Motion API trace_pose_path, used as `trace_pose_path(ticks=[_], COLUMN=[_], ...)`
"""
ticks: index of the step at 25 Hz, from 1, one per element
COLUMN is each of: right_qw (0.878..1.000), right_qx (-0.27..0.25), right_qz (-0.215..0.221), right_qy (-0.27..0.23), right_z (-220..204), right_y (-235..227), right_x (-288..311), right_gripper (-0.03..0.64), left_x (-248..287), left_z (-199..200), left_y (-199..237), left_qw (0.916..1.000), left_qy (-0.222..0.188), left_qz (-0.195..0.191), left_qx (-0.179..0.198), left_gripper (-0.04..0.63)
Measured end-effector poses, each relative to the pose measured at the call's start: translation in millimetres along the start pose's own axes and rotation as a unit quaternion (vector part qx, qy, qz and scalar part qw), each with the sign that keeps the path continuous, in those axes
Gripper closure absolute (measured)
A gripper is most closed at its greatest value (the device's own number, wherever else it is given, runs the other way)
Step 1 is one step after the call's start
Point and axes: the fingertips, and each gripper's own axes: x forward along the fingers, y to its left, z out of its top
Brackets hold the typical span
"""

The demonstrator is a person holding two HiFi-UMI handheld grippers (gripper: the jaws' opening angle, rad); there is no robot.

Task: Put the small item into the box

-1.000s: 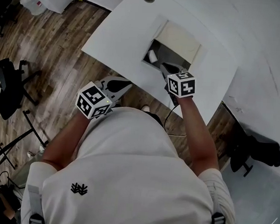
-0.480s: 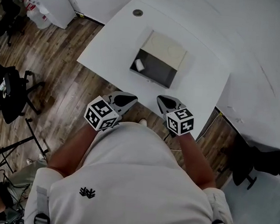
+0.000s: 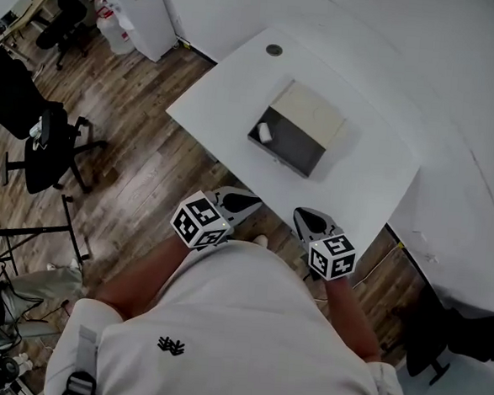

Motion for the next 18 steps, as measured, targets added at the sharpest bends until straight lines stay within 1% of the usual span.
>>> trace_pose_path(ticks=[6,11,18], right_qw=[1.0,0.999,0.999], right_qx=[-0.013,-0.02,-0.028], right_qz=[0.021,0.026,0.022], right_qy=[-0.016,-0.027,-0.036], right_z=[-3.5,-8.5,-17.5], right_y=[14.7,20.0,20.9], right_x=[-15.7,-27.3,-43.7], right_gripper=[0.611,0.611,0.611], left_x=[-3.9,-1.3,6.8], left_z=[-6.9,-14.8,-19.6], left_y=[-20.0,-33.9,-49.5], left_qw=[0.9998,0.9997,0.9998], left_qy=[-0.006,-0.006,-0.007], left_qz=[0.018,0.023,0.02], left_qx=[-0.004,-0.008,-0.005], left_gripper=[0.588,0.588,0.588])
